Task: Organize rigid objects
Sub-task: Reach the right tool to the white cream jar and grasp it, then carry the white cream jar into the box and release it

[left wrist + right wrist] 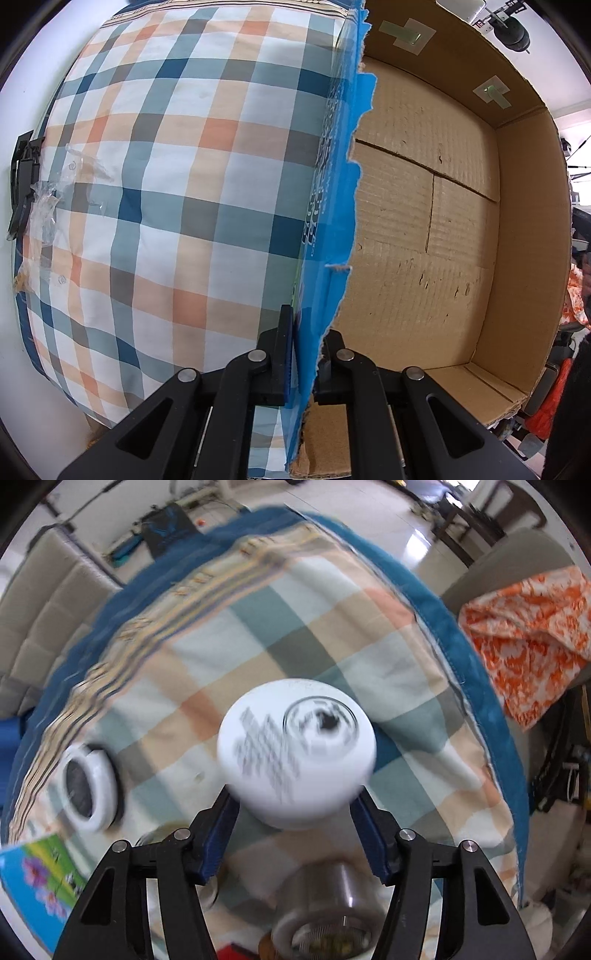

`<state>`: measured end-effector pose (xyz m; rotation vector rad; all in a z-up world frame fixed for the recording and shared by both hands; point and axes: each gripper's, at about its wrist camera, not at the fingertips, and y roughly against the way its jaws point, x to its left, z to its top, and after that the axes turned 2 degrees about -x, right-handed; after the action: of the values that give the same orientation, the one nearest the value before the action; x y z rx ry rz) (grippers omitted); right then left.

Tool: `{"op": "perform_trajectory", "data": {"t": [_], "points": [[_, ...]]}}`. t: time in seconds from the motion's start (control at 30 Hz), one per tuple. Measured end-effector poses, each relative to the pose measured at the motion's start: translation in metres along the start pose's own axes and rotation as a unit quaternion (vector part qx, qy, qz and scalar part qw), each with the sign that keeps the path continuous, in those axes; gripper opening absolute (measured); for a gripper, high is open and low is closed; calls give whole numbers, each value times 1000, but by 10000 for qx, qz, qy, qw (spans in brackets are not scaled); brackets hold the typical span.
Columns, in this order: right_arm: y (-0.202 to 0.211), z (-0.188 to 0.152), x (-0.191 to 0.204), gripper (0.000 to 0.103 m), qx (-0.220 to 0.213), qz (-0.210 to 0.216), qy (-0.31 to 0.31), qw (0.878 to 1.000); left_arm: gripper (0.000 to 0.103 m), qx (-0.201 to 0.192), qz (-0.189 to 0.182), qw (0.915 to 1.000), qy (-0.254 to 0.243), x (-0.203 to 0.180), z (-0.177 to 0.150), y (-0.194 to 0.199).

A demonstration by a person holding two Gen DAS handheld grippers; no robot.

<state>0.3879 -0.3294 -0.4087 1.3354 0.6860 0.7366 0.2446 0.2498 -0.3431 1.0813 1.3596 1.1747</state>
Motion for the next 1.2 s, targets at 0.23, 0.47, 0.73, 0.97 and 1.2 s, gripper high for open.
{"op": "perform_trajectory", "data": {"t": [0.23,0.47,0.73,0.97,1.2], "points": [[52,-44,33,3,-15,506,721,9961,5,-37,82,9999,-81,-9,-3,2],[68,-22,13,66,-344,694,280,9966,5,-51,34,10000,-67,-12,-7,3],[0,22,46,69,527,703,220,9959,5,-73,15,10000,30,-5,-7,3],[-32,28,63,73,693,354,260,9966,5,-85,31,10000,33,-5,-8,3],[-37,16,66,70,566,261,358,9974,5,-143,96,9998,49,-4,-8,4]]}}
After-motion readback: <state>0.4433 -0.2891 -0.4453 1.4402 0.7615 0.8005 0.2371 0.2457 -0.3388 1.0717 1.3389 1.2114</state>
